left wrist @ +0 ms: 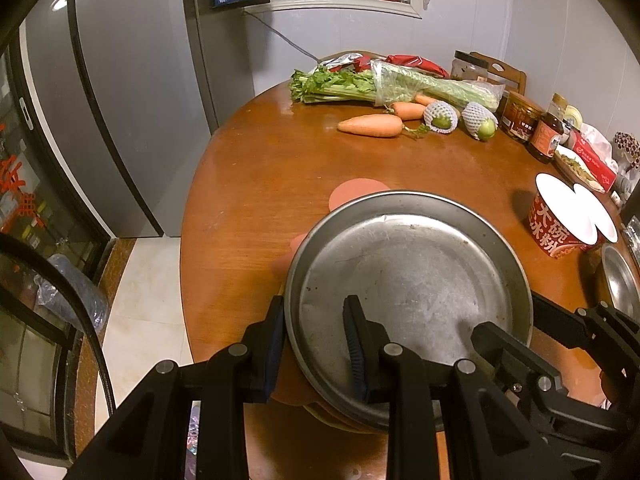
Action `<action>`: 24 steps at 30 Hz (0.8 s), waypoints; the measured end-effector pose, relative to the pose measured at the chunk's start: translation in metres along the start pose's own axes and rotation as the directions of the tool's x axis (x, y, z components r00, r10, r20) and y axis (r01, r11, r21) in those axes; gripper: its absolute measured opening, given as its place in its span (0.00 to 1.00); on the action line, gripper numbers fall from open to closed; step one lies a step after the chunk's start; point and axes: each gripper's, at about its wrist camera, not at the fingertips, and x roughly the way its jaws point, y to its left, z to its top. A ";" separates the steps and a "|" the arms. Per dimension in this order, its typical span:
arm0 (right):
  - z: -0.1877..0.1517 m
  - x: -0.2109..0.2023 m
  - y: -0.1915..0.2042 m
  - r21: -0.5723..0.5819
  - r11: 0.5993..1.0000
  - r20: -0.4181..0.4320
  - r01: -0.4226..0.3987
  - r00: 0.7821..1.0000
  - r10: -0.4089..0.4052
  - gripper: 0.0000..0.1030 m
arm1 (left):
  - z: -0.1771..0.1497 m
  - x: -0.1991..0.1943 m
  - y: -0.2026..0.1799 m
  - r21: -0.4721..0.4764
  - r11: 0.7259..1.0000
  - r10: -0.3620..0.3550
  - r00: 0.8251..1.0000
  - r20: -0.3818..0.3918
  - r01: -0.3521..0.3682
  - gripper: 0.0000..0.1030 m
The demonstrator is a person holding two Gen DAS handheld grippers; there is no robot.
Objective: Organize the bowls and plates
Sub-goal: 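Carry the grey metal tray with the left tool over the terracotta plate, then lower the grey tray onto the terracotta plate and open the left tool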
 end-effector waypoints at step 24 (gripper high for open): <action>0.006 -0.009 -0.005 0.019 1.000 0.033 -0.017 0.999 0.016 0.41 | 0.000 -0.008 0.015 -0.052 0.998 -0.044 0.999 0.015 0.045 0.47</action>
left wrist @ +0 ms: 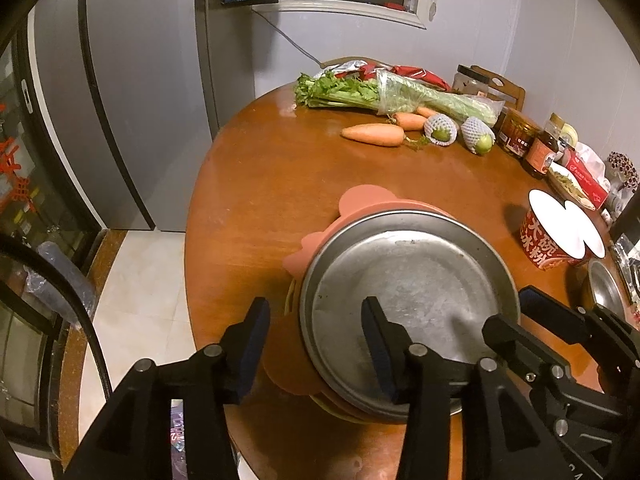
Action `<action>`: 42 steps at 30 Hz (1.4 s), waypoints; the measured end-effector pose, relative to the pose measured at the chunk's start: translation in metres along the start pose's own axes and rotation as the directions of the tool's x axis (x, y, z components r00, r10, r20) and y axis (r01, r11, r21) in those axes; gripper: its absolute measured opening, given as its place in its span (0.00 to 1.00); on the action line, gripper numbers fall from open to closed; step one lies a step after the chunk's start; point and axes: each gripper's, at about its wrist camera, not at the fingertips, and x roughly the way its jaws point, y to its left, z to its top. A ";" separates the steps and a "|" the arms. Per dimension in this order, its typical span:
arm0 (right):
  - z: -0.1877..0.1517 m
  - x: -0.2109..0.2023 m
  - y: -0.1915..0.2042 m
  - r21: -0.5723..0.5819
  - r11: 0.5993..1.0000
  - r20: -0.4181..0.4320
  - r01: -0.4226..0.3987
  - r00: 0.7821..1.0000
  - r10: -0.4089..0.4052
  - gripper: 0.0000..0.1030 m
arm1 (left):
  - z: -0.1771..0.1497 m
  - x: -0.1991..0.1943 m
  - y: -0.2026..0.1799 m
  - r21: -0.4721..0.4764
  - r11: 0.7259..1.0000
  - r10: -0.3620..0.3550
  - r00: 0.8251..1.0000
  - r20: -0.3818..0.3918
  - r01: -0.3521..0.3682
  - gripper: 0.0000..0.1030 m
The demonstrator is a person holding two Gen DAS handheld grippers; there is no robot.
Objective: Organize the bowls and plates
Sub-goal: 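Lower the grey tray onto the terracotta plate and open the left tool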
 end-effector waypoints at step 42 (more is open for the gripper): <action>-0.010 0.009 -0.022 0.140 0.990 -0.088 -0.029 0.995 0.041 0.58 | -0.022 0.012 0.020 -0.152 0.985 -0.093 0.992 -0.085 0.079 0.66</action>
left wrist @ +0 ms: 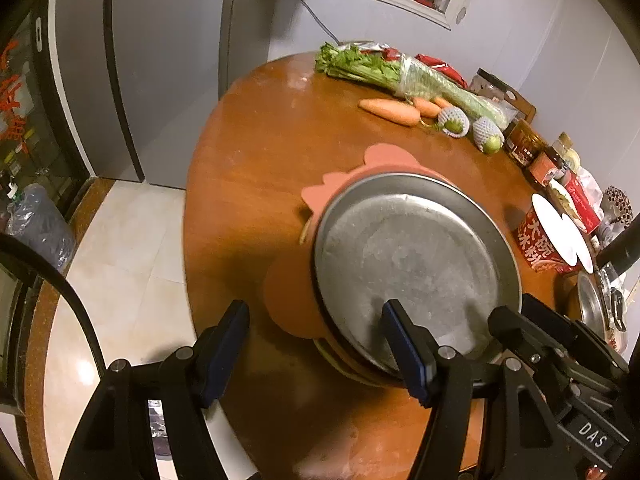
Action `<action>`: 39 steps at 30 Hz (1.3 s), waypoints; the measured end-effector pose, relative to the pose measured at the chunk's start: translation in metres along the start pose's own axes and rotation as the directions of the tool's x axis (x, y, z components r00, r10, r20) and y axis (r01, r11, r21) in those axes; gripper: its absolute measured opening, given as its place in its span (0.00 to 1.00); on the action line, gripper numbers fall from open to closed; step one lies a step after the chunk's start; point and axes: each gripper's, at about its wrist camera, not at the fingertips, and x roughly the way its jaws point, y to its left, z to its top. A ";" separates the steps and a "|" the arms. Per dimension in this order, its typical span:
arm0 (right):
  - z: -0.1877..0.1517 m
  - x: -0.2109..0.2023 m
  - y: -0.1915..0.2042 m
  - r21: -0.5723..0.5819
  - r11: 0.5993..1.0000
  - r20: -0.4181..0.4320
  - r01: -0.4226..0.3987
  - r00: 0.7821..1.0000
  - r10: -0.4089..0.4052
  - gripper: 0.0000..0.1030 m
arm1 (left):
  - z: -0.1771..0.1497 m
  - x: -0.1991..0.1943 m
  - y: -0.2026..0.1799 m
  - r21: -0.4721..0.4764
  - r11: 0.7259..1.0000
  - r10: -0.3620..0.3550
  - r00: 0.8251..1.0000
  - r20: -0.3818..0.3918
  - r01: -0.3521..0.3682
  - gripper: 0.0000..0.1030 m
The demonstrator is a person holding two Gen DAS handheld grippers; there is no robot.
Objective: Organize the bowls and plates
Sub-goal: 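Lower the grey tray onto the terracotta plate and open the left tool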
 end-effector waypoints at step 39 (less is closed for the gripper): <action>0.032 0.019 -0.060 0.007 0.996 0.074 0.094 0.993 -0.094 0.44 | 0.053 0.052 -0.079 0.130 0.989 -0.062 0.997 -0.034 0.066 0.65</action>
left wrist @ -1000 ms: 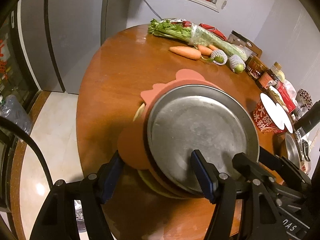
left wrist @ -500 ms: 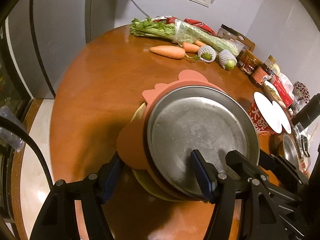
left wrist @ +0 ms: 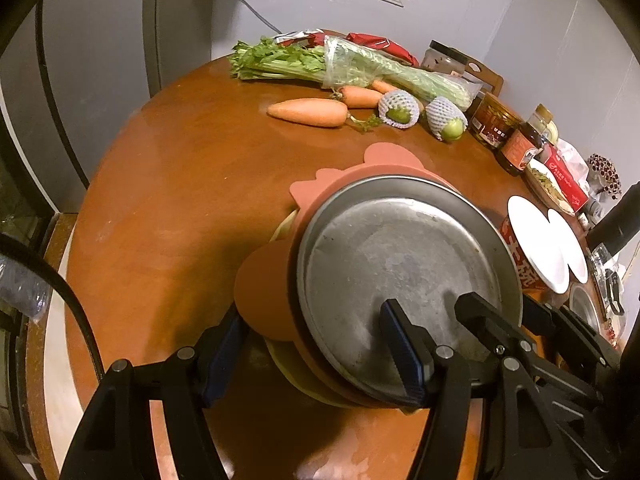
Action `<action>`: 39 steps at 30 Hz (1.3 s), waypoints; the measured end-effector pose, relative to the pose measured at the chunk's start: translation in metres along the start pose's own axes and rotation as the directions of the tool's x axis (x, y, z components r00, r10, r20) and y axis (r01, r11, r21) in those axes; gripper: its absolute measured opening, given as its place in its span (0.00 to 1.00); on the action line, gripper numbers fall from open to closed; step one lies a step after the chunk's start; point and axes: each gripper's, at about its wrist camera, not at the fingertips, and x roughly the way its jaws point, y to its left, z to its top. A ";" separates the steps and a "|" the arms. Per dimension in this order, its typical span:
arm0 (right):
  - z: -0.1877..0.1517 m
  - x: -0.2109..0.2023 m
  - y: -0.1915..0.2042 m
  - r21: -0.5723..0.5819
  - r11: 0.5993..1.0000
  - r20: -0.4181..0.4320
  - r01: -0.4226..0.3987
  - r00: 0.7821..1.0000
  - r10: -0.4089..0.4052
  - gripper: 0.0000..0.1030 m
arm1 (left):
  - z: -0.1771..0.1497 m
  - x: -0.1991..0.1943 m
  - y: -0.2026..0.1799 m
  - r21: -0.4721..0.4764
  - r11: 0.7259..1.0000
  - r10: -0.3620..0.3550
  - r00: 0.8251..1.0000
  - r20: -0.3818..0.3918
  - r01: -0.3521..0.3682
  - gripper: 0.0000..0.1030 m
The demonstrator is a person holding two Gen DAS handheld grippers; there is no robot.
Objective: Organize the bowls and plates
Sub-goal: 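Lower the grey tray onto the terracotta plate and open the left tool, then move the left tool to the rim of the large steel bowl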
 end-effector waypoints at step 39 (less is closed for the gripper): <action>0.014 -0.011 0.002 0.001 0.999 0.054 0.036 0.998 -0.036 0.48 | 0.004 -0.029 0.010 -0.009 1.000 0.026 0.996 0.080 -0.026 0.66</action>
